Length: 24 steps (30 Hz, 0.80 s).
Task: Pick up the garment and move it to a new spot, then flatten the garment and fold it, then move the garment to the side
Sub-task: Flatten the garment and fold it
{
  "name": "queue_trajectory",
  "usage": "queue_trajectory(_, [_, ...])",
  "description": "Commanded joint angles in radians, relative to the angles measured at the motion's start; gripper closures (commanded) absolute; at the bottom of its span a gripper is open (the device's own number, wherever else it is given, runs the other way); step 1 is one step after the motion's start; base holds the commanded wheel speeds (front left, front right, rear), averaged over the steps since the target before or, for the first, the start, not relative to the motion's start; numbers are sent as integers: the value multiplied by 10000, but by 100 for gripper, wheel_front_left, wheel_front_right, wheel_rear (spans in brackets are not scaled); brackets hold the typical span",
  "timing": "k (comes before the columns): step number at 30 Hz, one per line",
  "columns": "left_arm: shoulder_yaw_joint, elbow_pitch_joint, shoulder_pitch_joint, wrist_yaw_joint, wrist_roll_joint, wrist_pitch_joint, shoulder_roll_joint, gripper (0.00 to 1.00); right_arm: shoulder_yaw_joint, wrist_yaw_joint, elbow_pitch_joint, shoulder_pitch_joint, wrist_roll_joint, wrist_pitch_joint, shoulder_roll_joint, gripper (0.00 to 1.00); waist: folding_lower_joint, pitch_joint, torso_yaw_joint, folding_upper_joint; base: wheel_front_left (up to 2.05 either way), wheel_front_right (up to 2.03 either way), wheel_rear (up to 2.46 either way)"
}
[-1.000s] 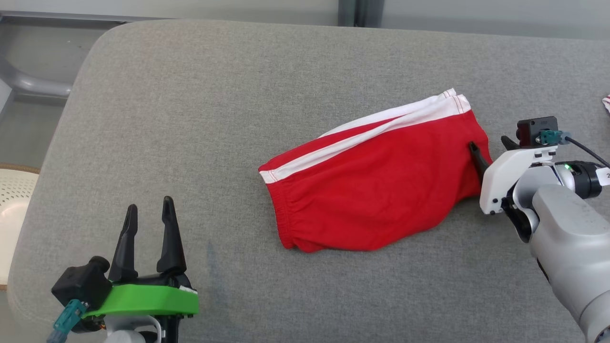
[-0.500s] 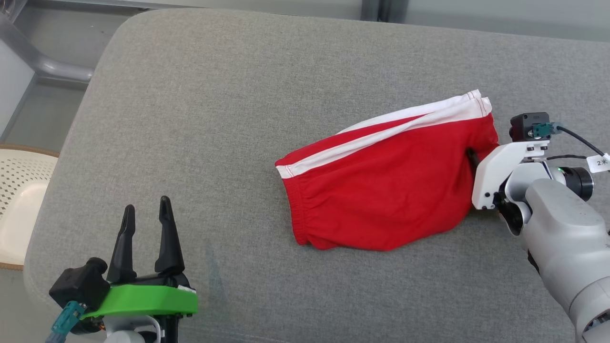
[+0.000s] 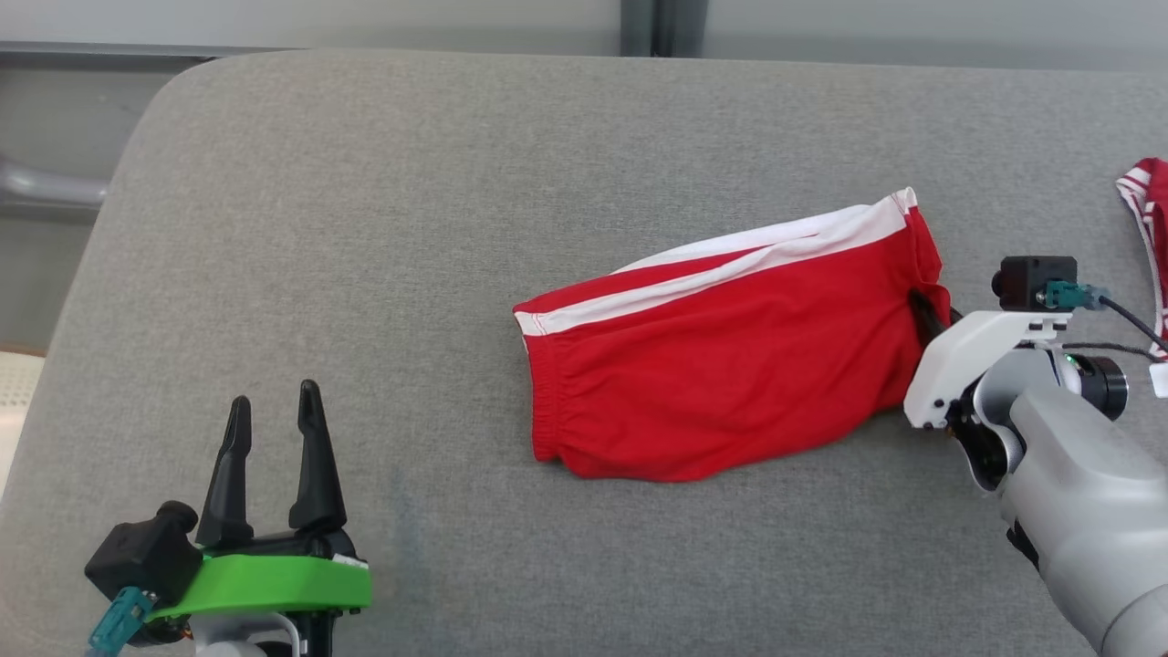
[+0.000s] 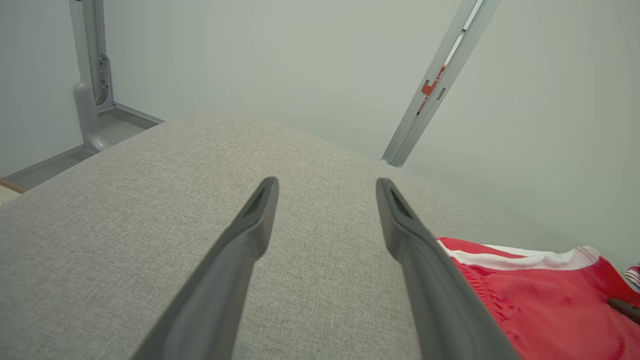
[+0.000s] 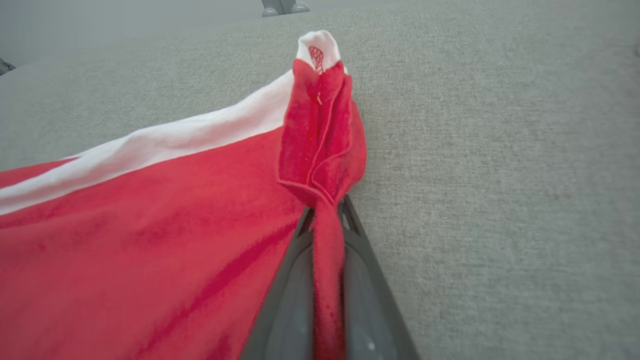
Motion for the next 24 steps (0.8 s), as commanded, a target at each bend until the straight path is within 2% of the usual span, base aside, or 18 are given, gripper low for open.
queue_trajectory(1, [108, -49, 166, -44, 83, 1, 10, 0, -17, -19, -178, 345, 161, -217, -107, 100, 0, -209, -597, 0, 0, 0, 0])
queue_trajectory(8, [349, 62, 84, -149, 396, 1, 153, 0, -199, -19, -964, 1245, 547, -958, -278, 100, 0, -309, -1604, 0, 0, 0, 0])
queue_trajectory(14, [383, 293, 52, -213, 579, 1, 130, 0, -572, -19, -1354, 1882, 589, -1203, -95, 100, 0, -426, -2124, 0, 0, 0, 0])
queue_trajectory(24, [296, 532, 104, -340, 726, 1, 83, 0, -876, -18, -1576, 1902, 309, -1271, 258, 100, 0, -686, -2186, 0, 0, 0, 0])
